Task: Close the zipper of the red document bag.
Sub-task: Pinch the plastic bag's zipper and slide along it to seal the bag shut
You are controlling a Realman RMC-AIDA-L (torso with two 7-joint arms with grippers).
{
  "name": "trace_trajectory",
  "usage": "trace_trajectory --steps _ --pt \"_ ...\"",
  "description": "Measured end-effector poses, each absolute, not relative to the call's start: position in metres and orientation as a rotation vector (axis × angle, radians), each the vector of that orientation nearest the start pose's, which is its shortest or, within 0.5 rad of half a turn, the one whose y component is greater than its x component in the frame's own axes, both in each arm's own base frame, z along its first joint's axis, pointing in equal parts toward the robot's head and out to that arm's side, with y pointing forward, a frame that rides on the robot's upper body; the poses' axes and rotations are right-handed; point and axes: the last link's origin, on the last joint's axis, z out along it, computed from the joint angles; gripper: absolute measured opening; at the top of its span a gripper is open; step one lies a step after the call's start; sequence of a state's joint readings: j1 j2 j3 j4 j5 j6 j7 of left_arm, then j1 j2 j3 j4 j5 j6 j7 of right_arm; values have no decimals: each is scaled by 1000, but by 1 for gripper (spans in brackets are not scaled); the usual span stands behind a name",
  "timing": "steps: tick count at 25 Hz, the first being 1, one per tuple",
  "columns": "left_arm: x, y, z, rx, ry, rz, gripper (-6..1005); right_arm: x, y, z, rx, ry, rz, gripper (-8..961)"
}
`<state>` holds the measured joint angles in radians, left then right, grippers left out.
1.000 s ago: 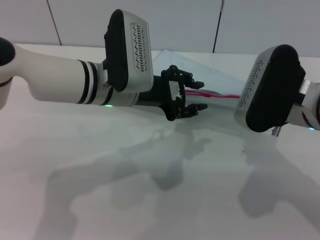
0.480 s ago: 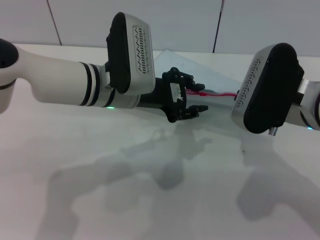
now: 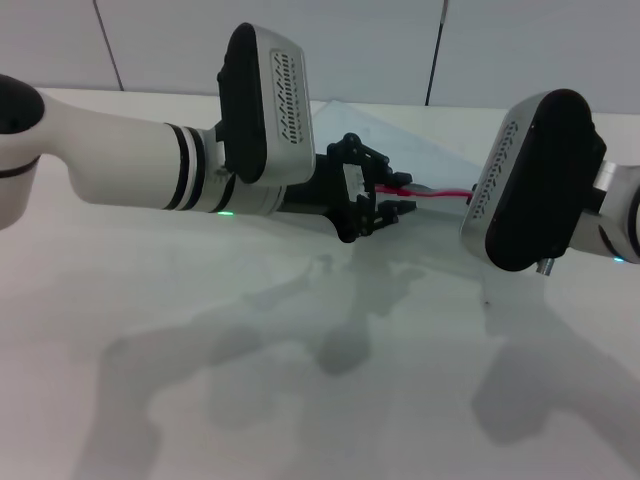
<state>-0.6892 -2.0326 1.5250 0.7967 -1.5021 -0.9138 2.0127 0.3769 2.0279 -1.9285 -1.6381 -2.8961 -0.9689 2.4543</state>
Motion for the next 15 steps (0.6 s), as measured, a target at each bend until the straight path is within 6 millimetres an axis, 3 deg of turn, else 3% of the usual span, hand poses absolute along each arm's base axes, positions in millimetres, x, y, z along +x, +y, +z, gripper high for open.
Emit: trace_trajectory --steps 8,15 --pt "-155 402 -67 -2678 353 -234 182 139 346 -33 -2384 -116 -438 46" --pt "-151 401 -70 -2682 376 -247 174 137 346 -33 -2383 -124 -435 46"
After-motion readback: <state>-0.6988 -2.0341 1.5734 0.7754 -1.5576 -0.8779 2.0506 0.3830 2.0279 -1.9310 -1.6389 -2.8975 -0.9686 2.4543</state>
